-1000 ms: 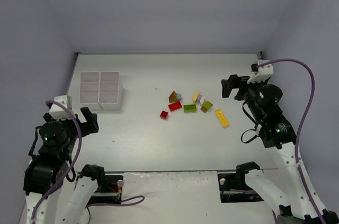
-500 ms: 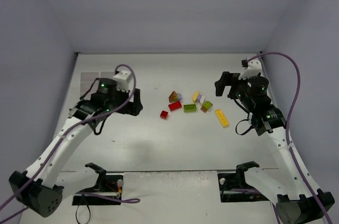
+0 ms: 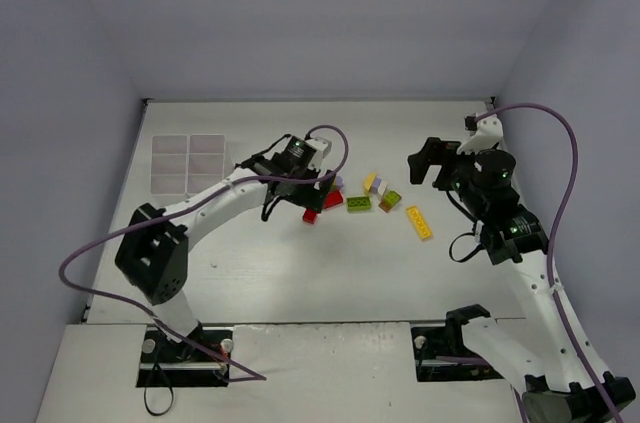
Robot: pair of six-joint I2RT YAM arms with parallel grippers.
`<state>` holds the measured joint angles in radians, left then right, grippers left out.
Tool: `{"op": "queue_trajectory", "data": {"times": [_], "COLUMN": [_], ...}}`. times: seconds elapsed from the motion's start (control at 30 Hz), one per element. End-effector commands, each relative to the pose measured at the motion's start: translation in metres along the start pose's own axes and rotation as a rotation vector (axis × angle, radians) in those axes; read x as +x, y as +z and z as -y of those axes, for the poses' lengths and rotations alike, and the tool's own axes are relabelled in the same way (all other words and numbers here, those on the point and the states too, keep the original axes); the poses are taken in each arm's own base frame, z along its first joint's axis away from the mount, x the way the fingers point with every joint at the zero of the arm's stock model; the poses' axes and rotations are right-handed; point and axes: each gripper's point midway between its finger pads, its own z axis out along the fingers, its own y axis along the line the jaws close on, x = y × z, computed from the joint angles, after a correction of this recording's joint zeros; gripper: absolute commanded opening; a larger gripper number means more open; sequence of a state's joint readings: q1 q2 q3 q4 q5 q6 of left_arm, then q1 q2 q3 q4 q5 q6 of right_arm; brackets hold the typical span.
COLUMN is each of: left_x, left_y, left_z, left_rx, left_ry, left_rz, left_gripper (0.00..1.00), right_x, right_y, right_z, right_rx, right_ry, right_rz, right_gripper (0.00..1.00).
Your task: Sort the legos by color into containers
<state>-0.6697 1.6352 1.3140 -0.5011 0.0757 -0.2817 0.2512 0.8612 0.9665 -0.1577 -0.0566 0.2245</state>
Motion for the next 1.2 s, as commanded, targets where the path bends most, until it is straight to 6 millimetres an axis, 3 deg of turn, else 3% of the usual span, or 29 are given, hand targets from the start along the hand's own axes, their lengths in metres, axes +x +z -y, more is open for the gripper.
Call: {"op": "queue_trajectory", "data": {"times": [0.0,0.1,0.3,0.57,0.7,0.77,0.9,0.93,1.03,1.17], "left_x": [-0.029,-0.017,-0.008,0.006,0.011,0.014,0.014,0.013,0.003,-0.010], "left_y": [0.011,0.035,0.052,0.081,0.089,0.091,0.088,0.086,0.071,0.039], "left_z": [0.007,0.011,0.014,0.021,0.013,0.009,0.002,0.001,-0.003,-0.019], "left_rx": [-0.026,-0.038,-0.035,-0.051,-0.107,-0.130,-0.172,-0.178,-0.195,-0.247], "left_ry": [-0.016,-0.021,-0.027,-0.028,-0.041,-0.043,-0.057,-0.060,-0.071,-0.075], "left_rz": [0.054,-0.013,-0.068,-0.127,-0.142,-0.146,-0.136,-0.130,-0.088,-0.017], "left_gripper": [0.83,0.83,0.82,0.66,0.45,0.42,0.27,0.18,0.05,0.00], "right_x": [-0.015,-0.015,-0.012,-0.011,-0.011,-0.010,-0.010,-0.010,-0.010,-0.012], "right_y": [-0.005,-0.009,-0.014,-0.017,-0.018,-0.018,-0.017,-0.017,-0.016,-0.017], "right_z": [-0.007,-0.007,-0.004,-0.001,0.000,0.000,0.000,0.000,0.000,-0.001], "right_rx": [-0.021,-0.022,-0.008,0.003,0.008,0.008,0.011,0.009,0.008,0.002], "right_ry": [0.025,0.031,0.038,0.038,0.032,0.031,0.028,0.026,0.023,0.015], "right_rz": [0.053,0.058,0.058,0.057,0.058,0.057,0.054,0.055,0.052,0.056], "right_gripper": [1.00,1.00,1.00,1.00,1.00,1.00,1.00,1.00,1.00,1.00]}}
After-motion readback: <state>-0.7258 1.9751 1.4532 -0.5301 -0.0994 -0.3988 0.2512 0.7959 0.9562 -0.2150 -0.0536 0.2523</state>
